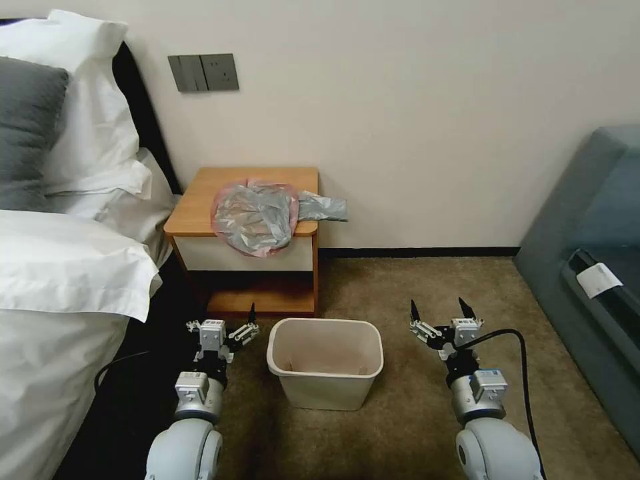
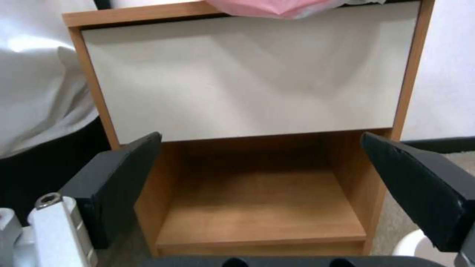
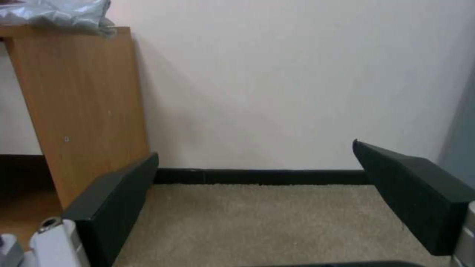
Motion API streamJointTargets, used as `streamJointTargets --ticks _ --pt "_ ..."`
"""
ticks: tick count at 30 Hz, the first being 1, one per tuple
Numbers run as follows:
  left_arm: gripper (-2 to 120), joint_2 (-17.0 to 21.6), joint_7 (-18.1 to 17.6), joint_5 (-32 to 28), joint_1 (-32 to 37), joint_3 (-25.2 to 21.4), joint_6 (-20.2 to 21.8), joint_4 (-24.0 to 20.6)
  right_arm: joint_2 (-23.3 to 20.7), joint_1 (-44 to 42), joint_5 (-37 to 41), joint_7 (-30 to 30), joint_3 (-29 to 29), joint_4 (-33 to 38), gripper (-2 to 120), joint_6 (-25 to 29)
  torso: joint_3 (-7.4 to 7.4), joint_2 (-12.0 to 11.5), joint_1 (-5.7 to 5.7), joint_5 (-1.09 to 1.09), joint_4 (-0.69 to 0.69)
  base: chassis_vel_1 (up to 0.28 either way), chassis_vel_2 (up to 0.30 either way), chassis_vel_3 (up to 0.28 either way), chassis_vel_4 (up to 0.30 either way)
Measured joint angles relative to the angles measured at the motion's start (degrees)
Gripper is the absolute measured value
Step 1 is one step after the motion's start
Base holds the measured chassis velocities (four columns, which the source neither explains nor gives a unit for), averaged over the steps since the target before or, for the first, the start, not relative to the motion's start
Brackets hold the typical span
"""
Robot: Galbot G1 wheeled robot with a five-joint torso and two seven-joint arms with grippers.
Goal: Pick up the garbage bag from the table and place it over the trash can.
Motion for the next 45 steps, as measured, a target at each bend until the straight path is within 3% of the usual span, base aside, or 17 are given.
streamJointTargets --ticks 45 --pt "100 0.01 0.00 -0.05 0.11 -0.07 0.00 -0.20 0.04 -0.13 0.00 0.00 0.04 0.14 100 0.02 0.00 0.00 -0.01 0.00 0.00 0.000 0.000 0.000 0.000"
